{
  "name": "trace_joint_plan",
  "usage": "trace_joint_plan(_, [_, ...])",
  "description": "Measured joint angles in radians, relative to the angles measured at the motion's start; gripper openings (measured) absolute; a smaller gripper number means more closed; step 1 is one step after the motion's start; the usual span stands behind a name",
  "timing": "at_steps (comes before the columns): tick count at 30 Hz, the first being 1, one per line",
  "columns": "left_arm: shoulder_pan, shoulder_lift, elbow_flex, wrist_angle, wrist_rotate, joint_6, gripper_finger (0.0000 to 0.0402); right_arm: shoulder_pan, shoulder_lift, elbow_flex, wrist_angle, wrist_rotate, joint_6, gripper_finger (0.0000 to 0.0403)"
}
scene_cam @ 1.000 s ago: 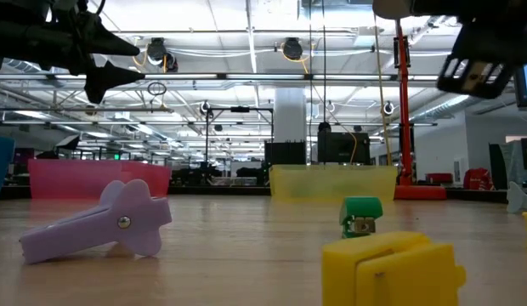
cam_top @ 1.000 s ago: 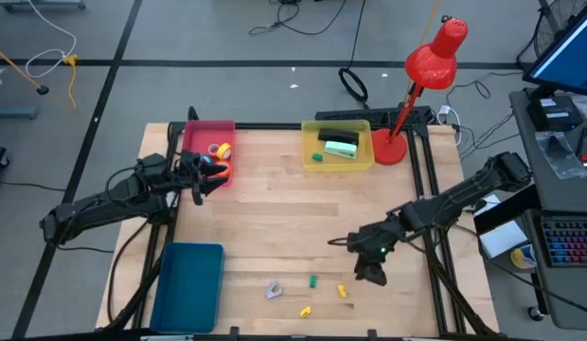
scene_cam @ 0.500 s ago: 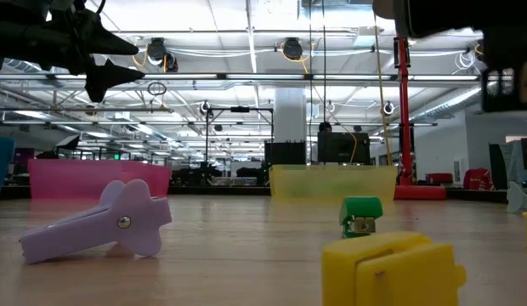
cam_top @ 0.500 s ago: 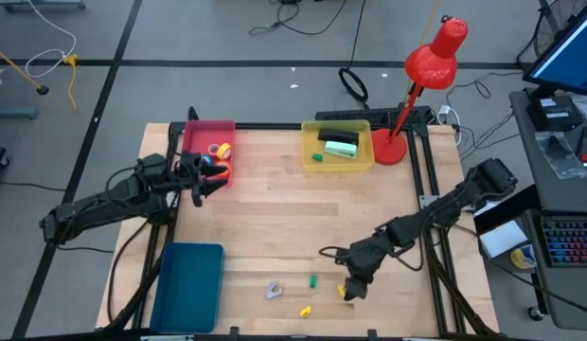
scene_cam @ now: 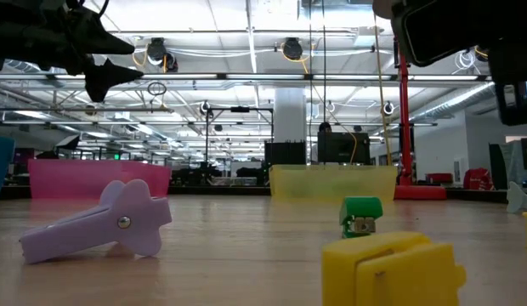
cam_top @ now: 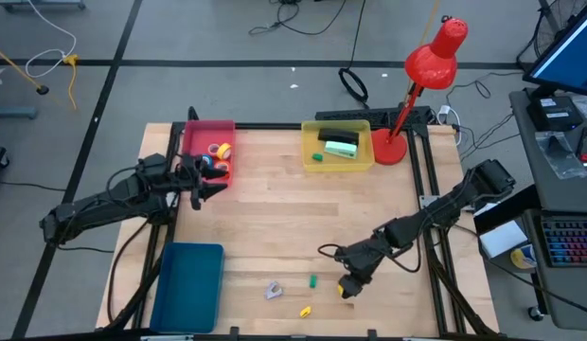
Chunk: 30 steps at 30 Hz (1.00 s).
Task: Pick and place Stapler, Stapler remover, tape
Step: Put the small yellow stapler into the yellow bin
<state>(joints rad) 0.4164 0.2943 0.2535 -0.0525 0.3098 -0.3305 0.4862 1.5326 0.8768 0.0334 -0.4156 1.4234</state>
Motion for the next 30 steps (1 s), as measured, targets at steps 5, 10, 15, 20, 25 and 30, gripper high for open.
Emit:
trace_joint_plan(5, [0.000,0.000,0.000,-0.034,0.000,0.001,0.0248,0.001,0.000,0.000,0.003,0.106,0.018,0.0121])
trace_joint_plan(10, [0.000,0.000,0.000,-0.035,0.000,0.002,0.0248,0.027,-0.006,0.051,-0.016,0.208,-0.002,0.0121])
trace_joint_plan(15, [0.000,0.000,0.000,-0.035,0.002,0.000,0.0248,0.063,0.009,0.275,-0.301,0.318,-0.108,0.0121])
trace_joint_plan(20, [0.000,0.000,0.000,-0.034,0.003,0.007,0.0248,0.070,0.110,0.506,-0.632,0.335,-0.111,0.0121])
trace_joint_plan(25, [0.000,0.000,0.000,-0.034,0.004,0.008,0.0248,0.072,0.218,0.583,-0.702,0.298,-0.065,0.0123])
trace_joint_plan(30, [0.000,0.000,0.000,-0.034,0.005,0.005,0.0248,0.066,0.270,0.583,-0.764,0.226,0.011,0.0121])
